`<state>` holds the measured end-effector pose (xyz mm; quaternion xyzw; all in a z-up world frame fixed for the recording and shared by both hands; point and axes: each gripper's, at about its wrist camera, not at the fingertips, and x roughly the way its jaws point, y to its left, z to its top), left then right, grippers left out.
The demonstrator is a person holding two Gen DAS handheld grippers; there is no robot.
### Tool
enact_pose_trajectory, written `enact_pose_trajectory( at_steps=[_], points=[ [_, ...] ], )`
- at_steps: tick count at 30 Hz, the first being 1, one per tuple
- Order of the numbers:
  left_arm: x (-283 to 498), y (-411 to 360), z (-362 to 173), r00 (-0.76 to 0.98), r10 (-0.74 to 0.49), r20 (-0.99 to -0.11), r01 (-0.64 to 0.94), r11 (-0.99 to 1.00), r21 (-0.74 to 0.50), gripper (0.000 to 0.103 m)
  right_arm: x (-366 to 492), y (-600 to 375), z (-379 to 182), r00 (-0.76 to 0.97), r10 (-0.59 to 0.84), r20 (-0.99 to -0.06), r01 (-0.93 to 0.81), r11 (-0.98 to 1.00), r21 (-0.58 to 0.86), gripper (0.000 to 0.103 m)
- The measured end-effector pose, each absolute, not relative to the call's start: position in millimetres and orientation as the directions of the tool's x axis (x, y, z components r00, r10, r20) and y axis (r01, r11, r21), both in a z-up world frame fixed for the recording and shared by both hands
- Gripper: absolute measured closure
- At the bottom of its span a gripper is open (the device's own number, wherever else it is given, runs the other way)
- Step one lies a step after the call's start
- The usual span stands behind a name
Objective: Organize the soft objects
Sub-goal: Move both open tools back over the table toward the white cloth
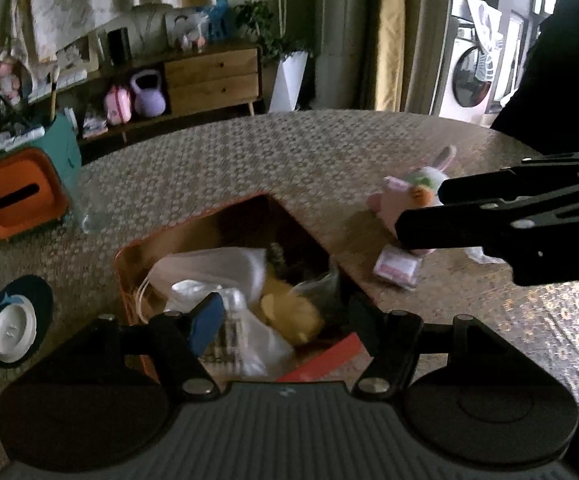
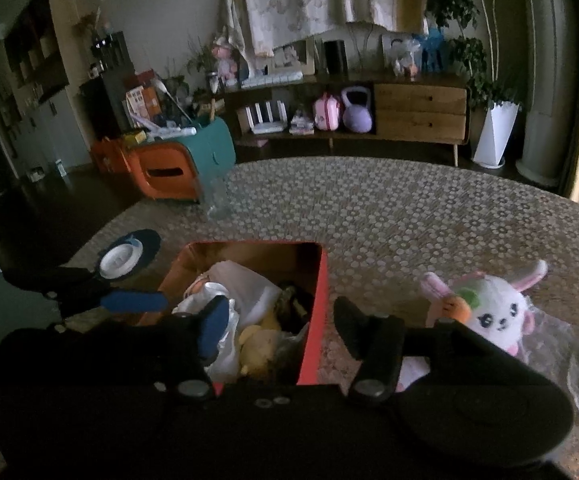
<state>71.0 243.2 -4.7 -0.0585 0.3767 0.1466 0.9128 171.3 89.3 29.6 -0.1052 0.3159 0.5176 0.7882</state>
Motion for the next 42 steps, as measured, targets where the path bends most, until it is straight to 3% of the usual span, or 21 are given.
enact_pose_trajectory(
  at_steps=[9,26,29,32,42],
  points=[
    [70,203,14,0.707,0.202,-0.678,-0.265,0.964,0.010,0.027,163,38,48,0.288,0.774,-0.563,-0.881,0.445,0.162,0.038],
    [85,138,26,0.779,0.096,-0.619,-0.173,0.983,-0.065,0.016,160,-66,58,0.344,0.792,-0.505,-0.863,0.478,0.162,0.018],
    [89,128,24,0.788,0.082,-0.610,-0.155,0.986,-0.068,0.015,163,-80,56,0.363,0.788,-0.498,-0.854,0.495,0.161,0.015],
    [95,119,22,0.797,0.062,-0.601,-0.135,0.988,-0.077,0.005,166,-97,54,0.385,0.779,-0.495,-0.840,0.518,0.161,0.012],
    [114,85,11,0.833,-0.033,-0.553,-0.040,0.992,-0.119,0.001,185,-164,35,0.465,0.727,-0.505,-0.770,0.614,0.175,0.007]
  ],
)
